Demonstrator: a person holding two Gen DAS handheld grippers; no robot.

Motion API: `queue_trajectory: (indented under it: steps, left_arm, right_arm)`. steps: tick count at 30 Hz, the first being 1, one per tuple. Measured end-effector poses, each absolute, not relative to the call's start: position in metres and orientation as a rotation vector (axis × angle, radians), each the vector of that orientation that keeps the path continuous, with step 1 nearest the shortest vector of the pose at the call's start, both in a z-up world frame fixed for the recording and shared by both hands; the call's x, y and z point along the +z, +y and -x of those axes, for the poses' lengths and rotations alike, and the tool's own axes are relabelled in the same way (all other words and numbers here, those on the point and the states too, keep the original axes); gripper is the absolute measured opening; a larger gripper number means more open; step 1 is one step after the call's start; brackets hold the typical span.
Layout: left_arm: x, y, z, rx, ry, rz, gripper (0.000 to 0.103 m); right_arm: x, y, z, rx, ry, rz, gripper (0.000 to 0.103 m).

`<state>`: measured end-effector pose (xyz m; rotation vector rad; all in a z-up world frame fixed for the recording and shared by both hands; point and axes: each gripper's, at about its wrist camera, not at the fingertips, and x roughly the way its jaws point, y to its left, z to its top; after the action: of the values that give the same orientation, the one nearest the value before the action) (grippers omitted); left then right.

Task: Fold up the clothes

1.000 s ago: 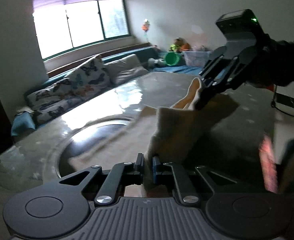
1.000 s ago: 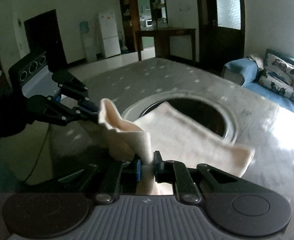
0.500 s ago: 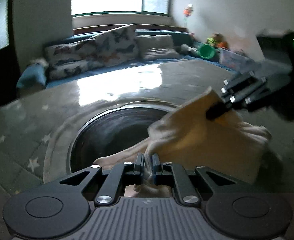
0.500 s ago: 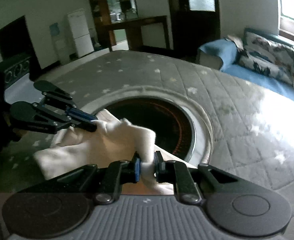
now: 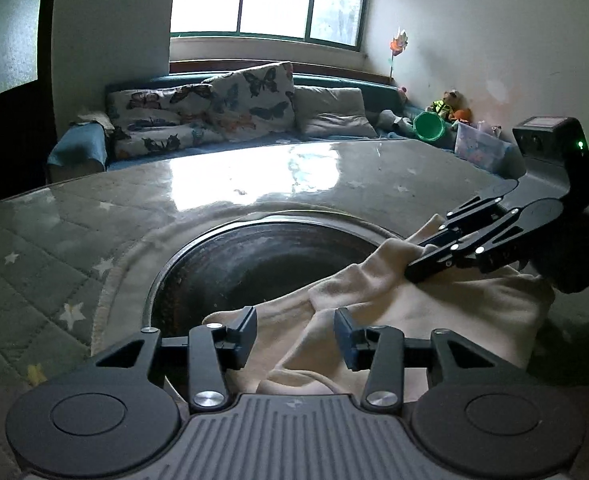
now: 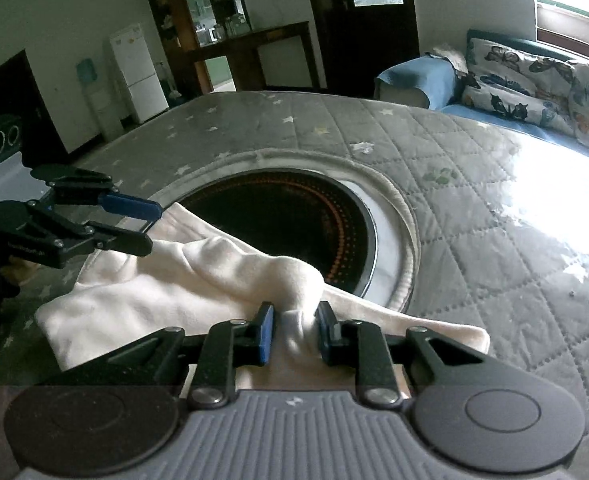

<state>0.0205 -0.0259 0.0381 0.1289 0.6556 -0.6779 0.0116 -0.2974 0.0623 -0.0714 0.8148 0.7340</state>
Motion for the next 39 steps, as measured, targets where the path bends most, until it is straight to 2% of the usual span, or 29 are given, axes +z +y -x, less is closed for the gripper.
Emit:
queue_trajectory:
  steps: [1,3,5,7,8,14,17,21,25,26,31,39]
  left_arm:
    - [0.036,-0.028,-0.021,-0.676,0.667,-0.140,0.045]
    - [0.030,-0.034,-0.022,-0.666,0.685,-0.177,0.036]
    - [0.026,-0.038,-0.019,-0.669,0.678,-0.194,0.017]
    - [0.028,-0.041,-0.013,-0.658,0.648,-0.223,0.007]
    - [0.030,-0.042,-0.010,-0.650,0.630,-0.239,0.006]
    - [0.048,-0.051,0.000,-0.596,0.487,-0.299,0.005]
    - [0.032,-0.061,-0.007,-0.560,0.527,-0.334,0.006]
    - [0.020,-0.062,-0.004,-0.544,0.569,-0.350,0.014]
    - [0.029,-0.055,0.001,-0.529,0.545,-0.328,0.030]
    - [0.033,-0.053,0.002,-0.524,0.535,-0.324,0.031]
    - [0.049,-0.050,0.008,-0.499,0.517,-0.283,0.031]
    - [0.055,-0.092,0.038,-0.657,0.521,-0.277,0.031]
  right_arm:
    - [0.062,-0.297,-0.011,0.732,0.813,0.075,0.019]
    - [0.063,-0.296,-0.010,0.728,0.811,0.079,0.018]
    - [0.065,-0.295,-0.009,0.725,0.804,0.087,0.016]
    - [0.069,-0.294,-0.006,0.722,0.787,0.097,0.013]
    - [0.073,-0.294,-0.004,0.720,0.769,0.106,0.013]
    - [0.091,-0.289,-0.003,0.690,0.674,0.137,0.013]
    - [0.074,-0.282,-0.009,0.669,0.713,0.161,0.013]
    - [0.070,-0.287,-0.005,0.661,0.716,0.142,0.028]
    - [0.092,-0.307,0.003,0.648,0.678,0.096,0.029]
    - [0.098,-0.315,0.006,0.634,0.674,0.090,0.029]
    - [0.105,-0.347,0.020,0.590,0.696,0.062,0.029]
    - [0.078,-0.356,0.036,0.567,0.763,0.086,0.030]
